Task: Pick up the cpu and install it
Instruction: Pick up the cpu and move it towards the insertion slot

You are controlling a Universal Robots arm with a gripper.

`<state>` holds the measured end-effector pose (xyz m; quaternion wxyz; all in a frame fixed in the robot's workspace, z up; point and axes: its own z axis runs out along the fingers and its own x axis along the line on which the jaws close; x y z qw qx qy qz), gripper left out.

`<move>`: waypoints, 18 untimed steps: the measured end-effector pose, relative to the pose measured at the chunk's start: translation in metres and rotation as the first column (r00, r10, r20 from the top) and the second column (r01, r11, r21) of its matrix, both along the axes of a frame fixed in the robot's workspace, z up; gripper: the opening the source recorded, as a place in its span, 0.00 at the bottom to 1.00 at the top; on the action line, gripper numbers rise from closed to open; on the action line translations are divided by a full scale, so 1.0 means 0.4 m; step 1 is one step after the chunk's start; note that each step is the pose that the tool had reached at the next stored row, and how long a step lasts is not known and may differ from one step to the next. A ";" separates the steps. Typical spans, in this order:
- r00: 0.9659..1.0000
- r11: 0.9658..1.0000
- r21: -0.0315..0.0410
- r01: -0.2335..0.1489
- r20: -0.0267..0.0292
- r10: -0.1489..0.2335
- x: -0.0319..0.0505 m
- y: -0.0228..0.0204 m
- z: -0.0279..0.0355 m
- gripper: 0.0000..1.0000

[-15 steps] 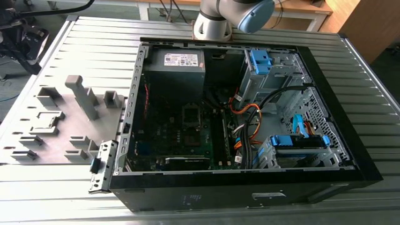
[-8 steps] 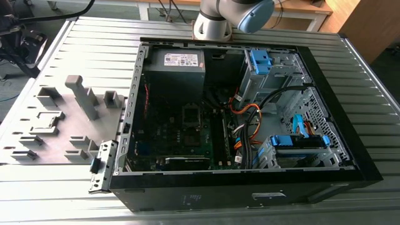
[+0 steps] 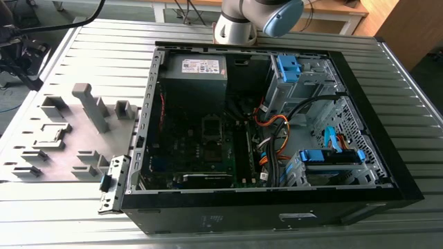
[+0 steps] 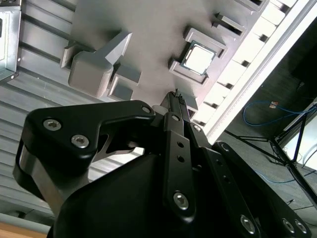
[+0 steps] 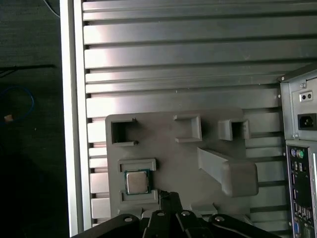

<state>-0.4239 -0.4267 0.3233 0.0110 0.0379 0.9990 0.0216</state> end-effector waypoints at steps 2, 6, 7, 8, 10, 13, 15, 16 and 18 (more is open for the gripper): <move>1.000 1.000 0.000 0.000 0.000 0.000 -0.005 0.000 -0.007 0.11; 1.000 1.000 0.000 0.000 0.000 0.000 -0.016 -0.001 -0.020 0.11; 1.000 1.000 0.000 0.000 0.000 0.000 -0.019 -0.001 -0.024 0.11; 1.000 1.000 0.000 0.000 0.000 0.000 -0.021 -0.002 -0.028 0.11; 1.000 1.000 0.000 0.000 0.000 0.000 -0.026 -0.003 -0.035 0.11; 1.000 1.000 0.000 0.000 -0.001 0.000 -0.031 -0.006 -0.047 0.11; 1.000 1.000 0.000 0.000 -0.001 0.000 -0.035 -0.008 -0.054 0.11; 1.000 1.000 0.000 0.000 -0.001 0.000 -0.036 -0.010 -0.058 0.11; 1.000 1.000 0.000 0.000 -0.001 0.000 -0.038 -0.014 -0.068 0.11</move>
